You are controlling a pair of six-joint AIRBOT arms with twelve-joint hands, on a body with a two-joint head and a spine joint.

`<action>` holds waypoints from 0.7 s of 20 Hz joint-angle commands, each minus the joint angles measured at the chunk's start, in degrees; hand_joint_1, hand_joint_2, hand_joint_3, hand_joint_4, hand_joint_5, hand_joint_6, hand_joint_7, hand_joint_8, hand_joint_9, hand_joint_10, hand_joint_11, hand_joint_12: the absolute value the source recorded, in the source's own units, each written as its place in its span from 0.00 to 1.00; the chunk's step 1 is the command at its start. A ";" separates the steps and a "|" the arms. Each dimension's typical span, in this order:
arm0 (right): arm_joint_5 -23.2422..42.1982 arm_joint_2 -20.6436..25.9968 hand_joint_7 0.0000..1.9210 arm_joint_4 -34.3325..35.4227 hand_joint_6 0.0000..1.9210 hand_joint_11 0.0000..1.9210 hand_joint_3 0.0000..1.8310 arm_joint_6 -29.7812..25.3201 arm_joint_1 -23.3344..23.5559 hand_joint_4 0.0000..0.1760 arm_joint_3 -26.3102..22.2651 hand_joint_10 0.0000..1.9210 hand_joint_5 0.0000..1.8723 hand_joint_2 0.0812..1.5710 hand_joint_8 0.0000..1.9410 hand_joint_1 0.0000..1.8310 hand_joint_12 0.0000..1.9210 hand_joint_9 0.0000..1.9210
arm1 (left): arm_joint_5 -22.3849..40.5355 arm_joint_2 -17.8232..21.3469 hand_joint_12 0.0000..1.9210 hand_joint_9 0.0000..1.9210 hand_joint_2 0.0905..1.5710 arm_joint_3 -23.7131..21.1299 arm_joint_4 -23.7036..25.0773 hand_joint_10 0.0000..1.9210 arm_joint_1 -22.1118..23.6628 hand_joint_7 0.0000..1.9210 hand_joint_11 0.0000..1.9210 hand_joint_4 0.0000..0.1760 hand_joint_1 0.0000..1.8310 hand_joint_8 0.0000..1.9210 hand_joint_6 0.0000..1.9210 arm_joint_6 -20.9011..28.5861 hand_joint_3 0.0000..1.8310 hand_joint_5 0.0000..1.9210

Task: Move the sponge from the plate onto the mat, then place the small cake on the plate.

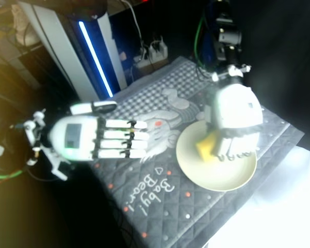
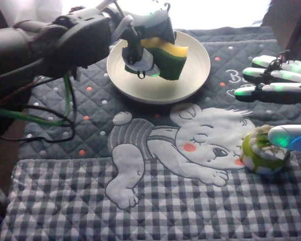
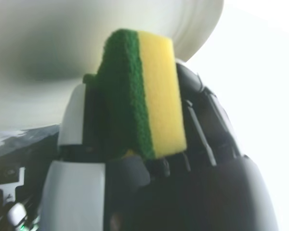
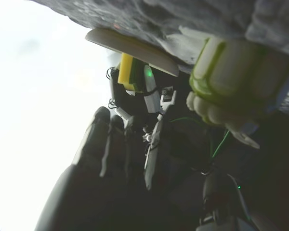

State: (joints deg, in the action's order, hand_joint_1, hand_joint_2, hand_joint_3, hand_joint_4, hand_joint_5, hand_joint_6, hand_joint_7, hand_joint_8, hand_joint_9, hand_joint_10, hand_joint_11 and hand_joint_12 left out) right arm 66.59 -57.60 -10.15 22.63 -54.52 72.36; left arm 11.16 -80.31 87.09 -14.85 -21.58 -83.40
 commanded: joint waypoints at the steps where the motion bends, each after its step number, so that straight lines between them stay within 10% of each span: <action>1: 7.07 0.34 0.09 1.82 0.00 0.02 0.00 -0.67 0.49 0.28 0.15 0.00 0.22 0.78 0.00 0.01 0.01 0.01 | 10.09 2.08 0.75 0.50 0.69 -1.43 1.56 0.59 1.45 0.49 0.42 0.00 0.69 0.67 0.28 -0.24 0.00 0.56; 4: 7.12 1.06 0.09 1.82 0.00 0.03 0.00 -0.87 0.49 0.24 -0.30 0.01 0.22 0.78 0.00 0.00 0.02 0.02 | 15.21 8.93 0.74 0.53 0.69 -9.26 6.02 0.61 2.29 0.50 0.47 0.00 0.69 0.66 0.24 -0.25 0.00 0.58; 6: 7.95 1.50 0.09 1.29 0.00 0.04 0.00 -0.87 0.49 0.39 -0.90 0.01 0.18 0.77 0.00 0.00 0.02 0.04 | 18.85 13.76 0.64 0.58 0.66 -14.63 7.79 0.43 0.89 0.55 0.48 0.00 0.70 0.56 0.20 -0.25 0.00 0.62; 7: 8.46 1.74 0.09 1.12 0.00 0.04 0.00 -0.87 0.49 0.47 -1.26 0.01 0.17 0.76 0.00 0.00 0.02 0.04 | 21.29 16.39 0.59 0.55 0.67 -17.53 8.26 0.55 -0.58 0.52 0.45 0.00 0.75 0.51 0.29 -0.30 0.00 0.57; 10: 8.91 1.93 0.07 1.03 0.00 0.05 0.00 -0.87 0.49 0.72 -1.45 0.00 0.16 0.76 0.00 0.00 0.03 0.03 | 28.41 24.22 0.73 0.56 0.65 -26.10 8.86 0.50 -7.52 0.55 0.51 0.00 0.70 0.56 0.14 -0.25 0.00 0.65; 13: 8.77 2.04 0.07 1.49 0.00 0.04 0.00 -0.87 0.46 0.54 -1.48 0.00 0.17 0.77 0.00 0.00 0.02 0.02 | 32.18 29.02 0.60 0.63 0.62 -31.85 9.55 0.31 -13.06 0.62 0.53 0.00 0.70 0.41 0.13 -0.25 0.00 0.69; 14: 8.52 2.04 0.06 1.63 0.00 0.03 0.00 -0.87 0.42 0.44 -1.48 0.00 0.17 0.78 0.00 0.00 0.02 0.01 | 33.34 30.57 0.65 0.64 0.64 -33.88 9.63 0.34 -15.27 0.59 0.53 0.00 0.71 0.50 0.06 -0.25 0.00 0.70</action>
State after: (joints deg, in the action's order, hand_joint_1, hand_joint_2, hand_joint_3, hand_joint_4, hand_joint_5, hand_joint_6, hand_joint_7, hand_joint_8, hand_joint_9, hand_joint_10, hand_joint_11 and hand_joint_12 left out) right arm 68.40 -55.90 -10.52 22.24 -54.52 70.94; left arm 36.38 -49.52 53.21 -5.91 -37.60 -83.42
